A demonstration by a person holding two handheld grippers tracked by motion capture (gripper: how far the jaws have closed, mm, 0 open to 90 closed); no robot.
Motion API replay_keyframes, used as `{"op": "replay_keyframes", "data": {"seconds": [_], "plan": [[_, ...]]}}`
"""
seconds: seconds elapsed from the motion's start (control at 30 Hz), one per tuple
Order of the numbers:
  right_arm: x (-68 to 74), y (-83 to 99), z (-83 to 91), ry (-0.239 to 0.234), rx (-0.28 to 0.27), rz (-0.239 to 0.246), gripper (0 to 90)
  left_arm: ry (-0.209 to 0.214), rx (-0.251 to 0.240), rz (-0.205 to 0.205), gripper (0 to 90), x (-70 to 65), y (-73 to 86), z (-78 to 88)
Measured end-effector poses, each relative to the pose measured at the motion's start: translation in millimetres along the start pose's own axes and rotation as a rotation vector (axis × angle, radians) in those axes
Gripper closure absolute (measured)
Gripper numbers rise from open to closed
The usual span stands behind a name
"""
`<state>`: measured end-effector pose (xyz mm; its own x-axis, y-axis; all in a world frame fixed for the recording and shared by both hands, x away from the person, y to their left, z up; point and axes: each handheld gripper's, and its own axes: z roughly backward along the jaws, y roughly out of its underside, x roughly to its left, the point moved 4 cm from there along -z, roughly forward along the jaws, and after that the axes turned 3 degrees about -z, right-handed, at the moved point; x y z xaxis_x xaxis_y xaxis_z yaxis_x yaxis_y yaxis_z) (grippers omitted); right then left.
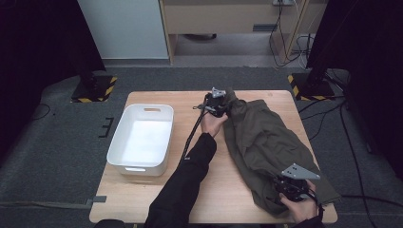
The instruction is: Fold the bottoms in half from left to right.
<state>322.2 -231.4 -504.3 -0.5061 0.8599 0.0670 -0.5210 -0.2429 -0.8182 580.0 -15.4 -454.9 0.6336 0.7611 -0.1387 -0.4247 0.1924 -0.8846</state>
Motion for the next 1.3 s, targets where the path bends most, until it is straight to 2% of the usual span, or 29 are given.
{"op": "replay_keyframes", "data": {"seconds": [0.03,0.13,0.27,0.37,0.43,0.5,0.57,0.6,0.63,0.7,0.77,0.87,0.93,0.97,1.03,1.13,1.2,1.3], "plan": [[-1.5,-0.9,3.0,0.006,-0.009,-0.002,87.2,0.005,-0.001,0.004,89.3,-0.5,-4.8,-0.1],[-6.4,-3.1,13.4,0.030,-0.051,-0.015,87.1,0.010,-0.002,-0.018,89.5,-7.0,-20.5,-3.9],[-14.6,-4.6,26.5,0.053,-0.113,-0.060,86.9,0.020,-0.004,-0.042,89.5,-25.3,-36.0,-17.5],[-22.3,-6.3,37.7,0.092,-0.164,-0.098,86.7,0.021,0.008,-0.057,89.4,-40.1,-38.6,-32.2],[-32.5,-4.9,47.2,0.190,-0.169,-0.125,86.9,0.036,0.005,-0.061,89.0,-48.5,-36.2,-39.8],[-44.4,-0.3,53.3,0.282,-0.146,-0.146,86.8,0.059,0.010,-0.084,85.5,-53.1,-32.2,-43.4],[-55.8,7.2,54.4,0.328,-0.113,-0.175,85.6,0.069,-0.011,-0.103,74.4,-52.9,-27.7,-41.9],[-60.1,11.2,53.7,0.353,-0.095,-0.173,82.6,0.069,-0.022,-0.108,71.7,-51.6,-26.4,-38.6],[-62.5,14.0,52.5,0.375,-0.090,-0.156,80.6,0.070,-0.035,-0.100,70.5,-49.6,-25.7,-34.7],[-62.5,14.8,49.9,0.387,-0.085,-0.142,74.5,0.076,-0.054,-0.098,65.2,-44.3,-24.8,-25.6],[-59.7,10.0,49.7,0.407,-0.108,-0.113,66.3,0.073,-0.064,-0.105,61.5,-39.5,-23.2,-16.7],[-56.4,0.9,50.0,0.414,-0.154,-0.081,54.9,0.063,-0.057,-0.117,59.2,-31.1,-14.1,-0.1],[-55.0,-4.7,48.4,0.395,-0.182,-0.079,51.2,0.052,-0.047,-0.117,57.7,-26.9,-4.4,7.6],[-55.1,-6.4,47.2,0.392,-0.179,-0.080,48.8,0.046,-0.040,-0.112,56.4,-25.4,1.7,10.5],[-55.3,-10.3,43.0,0.353,-0.201,-0.075,44.7,0.034,-0.022,-0.101,53.8,-24.4,15.8,14.3],[-55.0,-13.1,34.8,0.295,-0.192,-0.084,40.7,0.035,0.013,-0.092,49.6,-27.7,38.2,16.6],[-54.9,-14.4,26.7,0.261,-0.179,-0.076,39.4,0.023,0.032,-0.102,45.7,-31.8,51.9,17.6],[-55.3,-12.6,12.8,0.196,-0.125,-0.074,36.9,0.035,0.063,-0.107,40.6,-40.2,70.0,16.6]]}}
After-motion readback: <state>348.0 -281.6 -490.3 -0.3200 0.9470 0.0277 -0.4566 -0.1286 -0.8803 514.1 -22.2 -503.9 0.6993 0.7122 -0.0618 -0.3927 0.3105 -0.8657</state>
